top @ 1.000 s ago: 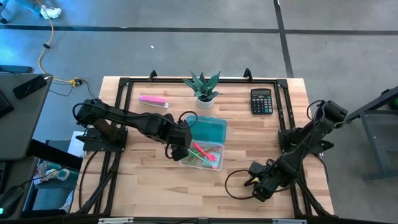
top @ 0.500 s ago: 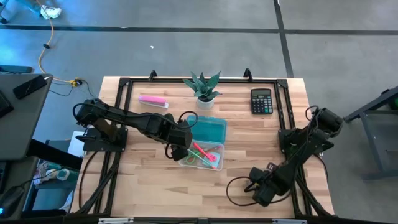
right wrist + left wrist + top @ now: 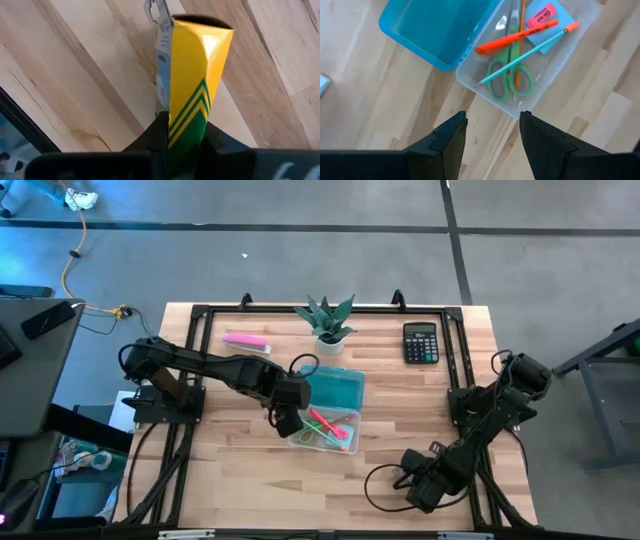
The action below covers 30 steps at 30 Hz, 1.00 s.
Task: Pack school essentials
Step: Put the yellow crayon pack into the blue supply box
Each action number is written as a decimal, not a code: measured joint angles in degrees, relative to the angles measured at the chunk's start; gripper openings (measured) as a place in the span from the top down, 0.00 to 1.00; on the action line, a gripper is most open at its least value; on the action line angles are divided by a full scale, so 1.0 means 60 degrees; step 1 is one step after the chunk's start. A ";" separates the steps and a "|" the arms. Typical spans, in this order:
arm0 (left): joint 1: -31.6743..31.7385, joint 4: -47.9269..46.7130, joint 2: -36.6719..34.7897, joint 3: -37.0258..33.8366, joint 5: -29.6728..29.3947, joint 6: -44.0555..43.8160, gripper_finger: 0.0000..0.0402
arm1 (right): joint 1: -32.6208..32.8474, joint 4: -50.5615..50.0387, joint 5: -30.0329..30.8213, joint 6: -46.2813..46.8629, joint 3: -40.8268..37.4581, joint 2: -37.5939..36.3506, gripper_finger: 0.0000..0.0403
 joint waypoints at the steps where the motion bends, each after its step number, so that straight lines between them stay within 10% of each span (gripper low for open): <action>1: 0.0078 0.0000 0.0000 0.0000 0.0118 0.0021 0.57 | 0.0000 0.0012 0.0001 -0.0016 0.0000 -0.0005 0.90; 30: 0.3011 0.2734 0.0007 0.0000 0.5359 0.2388 0.57 | -0.1355 0.0284 0.3995 -0.3480 0.1778 -0.1299 0.89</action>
